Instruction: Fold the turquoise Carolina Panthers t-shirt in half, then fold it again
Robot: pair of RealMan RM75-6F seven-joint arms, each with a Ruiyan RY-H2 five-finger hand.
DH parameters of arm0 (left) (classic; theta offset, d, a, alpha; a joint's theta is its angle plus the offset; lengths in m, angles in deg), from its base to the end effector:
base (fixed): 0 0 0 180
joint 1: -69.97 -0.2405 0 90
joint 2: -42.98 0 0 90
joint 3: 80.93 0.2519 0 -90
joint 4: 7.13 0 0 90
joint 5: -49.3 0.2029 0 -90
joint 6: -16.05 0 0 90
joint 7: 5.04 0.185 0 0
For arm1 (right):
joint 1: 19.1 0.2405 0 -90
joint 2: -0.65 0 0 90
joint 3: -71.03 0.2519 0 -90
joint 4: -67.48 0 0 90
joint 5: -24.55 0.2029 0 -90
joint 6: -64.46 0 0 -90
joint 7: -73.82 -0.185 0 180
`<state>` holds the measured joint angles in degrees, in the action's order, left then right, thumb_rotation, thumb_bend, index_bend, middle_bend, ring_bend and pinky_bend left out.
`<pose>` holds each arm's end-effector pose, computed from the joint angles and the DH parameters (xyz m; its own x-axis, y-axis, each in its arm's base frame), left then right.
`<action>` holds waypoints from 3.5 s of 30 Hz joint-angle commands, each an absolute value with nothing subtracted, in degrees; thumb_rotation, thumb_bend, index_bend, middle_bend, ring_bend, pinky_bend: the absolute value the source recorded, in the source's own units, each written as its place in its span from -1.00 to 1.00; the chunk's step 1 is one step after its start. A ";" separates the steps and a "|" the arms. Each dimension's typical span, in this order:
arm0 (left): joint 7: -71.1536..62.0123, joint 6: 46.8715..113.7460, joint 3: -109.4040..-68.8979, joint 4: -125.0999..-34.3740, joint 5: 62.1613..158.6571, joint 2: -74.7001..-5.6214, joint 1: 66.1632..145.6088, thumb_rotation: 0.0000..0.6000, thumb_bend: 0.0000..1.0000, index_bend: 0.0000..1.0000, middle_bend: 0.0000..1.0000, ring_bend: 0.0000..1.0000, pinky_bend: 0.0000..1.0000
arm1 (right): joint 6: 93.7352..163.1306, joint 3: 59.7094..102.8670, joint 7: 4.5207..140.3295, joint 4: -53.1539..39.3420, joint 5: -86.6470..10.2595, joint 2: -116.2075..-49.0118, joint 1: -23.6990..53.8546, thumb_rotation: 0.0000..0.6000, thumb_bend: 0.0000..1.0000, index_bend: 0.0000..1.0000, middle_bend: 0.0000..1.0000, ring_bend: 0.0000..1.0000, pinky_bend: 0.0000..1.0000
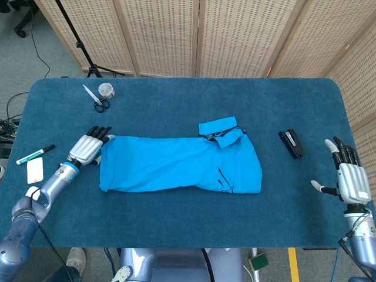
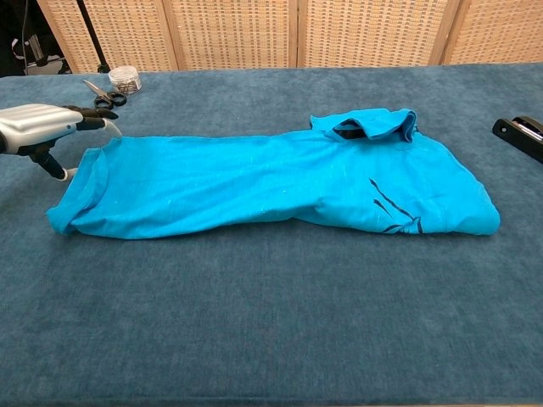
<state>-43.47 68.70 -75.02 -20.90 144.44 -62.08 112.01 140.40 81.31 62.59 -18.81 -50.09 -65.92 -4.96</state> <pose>-0.2866 0.4425 -0.0026 0.6112 0.2557 0.7491 0.7754 -0.3834 -0.5018 -0.3091 -0.2984 0.1737 0.2114 0.0502 0.9761 -0.9770 0.0402 0.2095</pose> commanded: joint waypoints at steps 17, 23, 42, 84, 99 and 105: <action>-44.03 68.00 -75.53 -20.40 143.17 -63.41 112.71 1.00 -0.19 0.03 -1.00 -1.00 -1.00 | 140.20 81.46 61.66 -18.89 -51.21 -65.83 -5.18 1.00 -1.00 -1.00 -1.00 -1.00 -1.00; -43.18 67.88 -76.24 -19.97 142.29 -63.94 112.88 1.00 -0.14 0.27 -1.00 -1.00 -1.00 | 140.19 81.49 60.96 -18.92 -51.70 -65.72 -5.25 1.00 -1.00 -1.00 -1.00 -1.00 -1.00; -42.60 68.76 -76.61 -19.62 141.32 -62.50 111.51 1.00 -0.02 0.48 -1.00 -1.00 -1.00 | 140.36 81.61 60.53 -18.62 -52.34 -65.89 -5.37 1.00 -1.00 -1.00 -1.00 -1.00 -1.00; -40.36 58.14 -78.74 -14.24 137.09 -51.30 102.91 1.00 0.00 0.48 -1.00 -1.00 -1.00 | 139.50 81.45 60.95 -18.90 -52.58 -65.94 -5.21 1.00 -1.00 -1.00 -1.00 -1.00 -1.00; -41.71 60.91 -78.97 -15.88 137.40 -51.96 103.85 1.00 0.02 0.48 -1.00 -1.00 -1.00 | 139.26 81.48 60.55 -18.93 -52.52 -65.76 -5.21 1.00 -1.00 -1.00 -1.00 -1.00 -1.00; -44.36 67.34 -79.34 -18.53 137.79 -51.19 104.71 1.00 0.03 0.48 -1.00 -1.00 -1.00 | 139.05 81.42 60.55 -18.89 -52.50 -65.76 -5.17 1.00 -1.00 -1.00 -1.00 -1.00 -1.00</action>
<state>-43.36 65.61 -79.14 -17.48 137.62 -51.55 104.31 139.04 81.42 60.55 -18.89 -52.49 -65.76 -5.17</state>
